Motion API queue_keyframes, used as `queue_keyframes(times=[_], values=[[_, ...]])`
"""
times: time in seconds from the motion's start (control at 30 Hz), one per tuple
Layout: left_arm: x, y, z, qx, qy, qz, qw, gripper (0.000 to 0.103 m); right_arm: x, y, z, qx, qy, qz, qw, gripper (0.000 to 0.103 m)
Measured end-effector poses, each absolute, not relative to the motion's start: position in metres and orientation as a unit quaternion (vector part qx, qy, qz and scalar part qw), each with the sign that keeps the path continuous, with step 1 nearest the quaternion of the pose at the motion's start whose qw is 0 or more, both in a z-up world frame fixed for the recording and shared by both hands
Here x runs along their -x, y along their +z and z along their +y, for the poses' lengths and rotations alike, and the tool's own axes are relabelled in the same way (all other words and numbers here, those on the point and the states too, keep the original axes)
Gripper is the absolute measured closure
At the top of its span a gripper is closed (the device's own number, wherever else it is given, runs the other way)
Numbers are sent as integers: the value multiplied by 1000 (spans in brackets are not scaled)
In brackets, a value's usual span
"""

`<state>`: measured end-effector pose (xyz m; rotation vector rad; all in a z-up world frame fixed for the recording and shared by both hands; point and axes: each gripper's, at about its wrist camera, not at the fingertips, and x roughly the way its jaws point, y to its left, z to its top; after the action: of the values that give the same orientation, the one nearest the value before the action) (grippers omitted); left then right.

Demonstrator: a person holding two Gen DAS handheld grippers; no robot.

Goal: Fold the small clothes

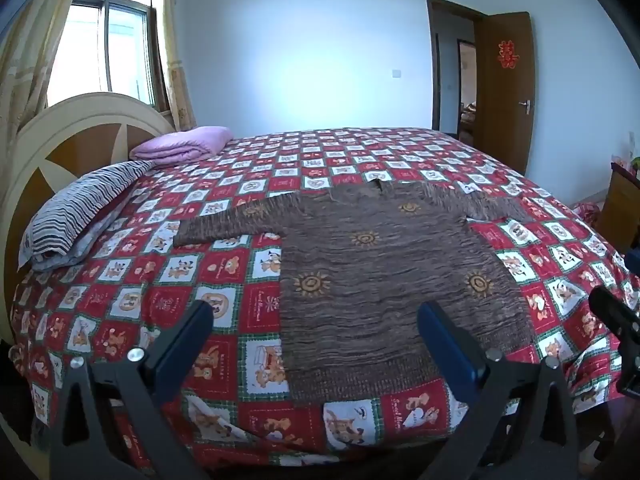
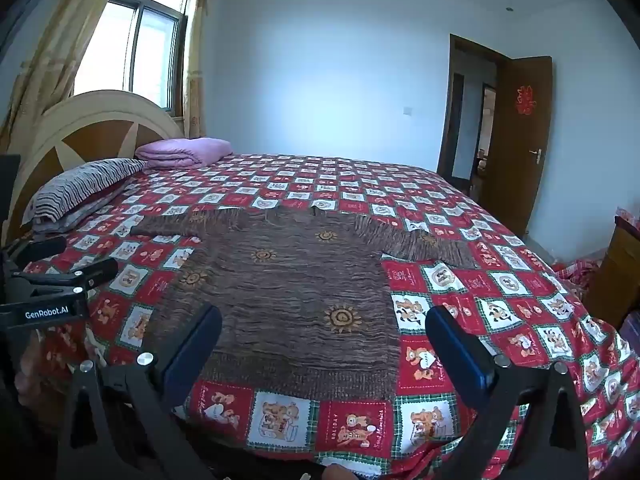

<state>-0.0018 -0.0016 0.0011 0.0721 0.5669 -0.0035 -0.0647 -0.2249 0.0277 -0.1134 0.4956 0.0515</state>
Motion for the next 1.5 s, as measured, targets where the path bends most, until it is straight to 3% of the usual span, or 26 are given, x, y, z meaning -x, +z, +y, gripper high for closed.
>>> queue_keyframes(times=[1.5], values=[[-4, -3, 8, -23, 0, 286, 958, 0, 61, 13, -222, 68, 25, 254, 964, 1]])
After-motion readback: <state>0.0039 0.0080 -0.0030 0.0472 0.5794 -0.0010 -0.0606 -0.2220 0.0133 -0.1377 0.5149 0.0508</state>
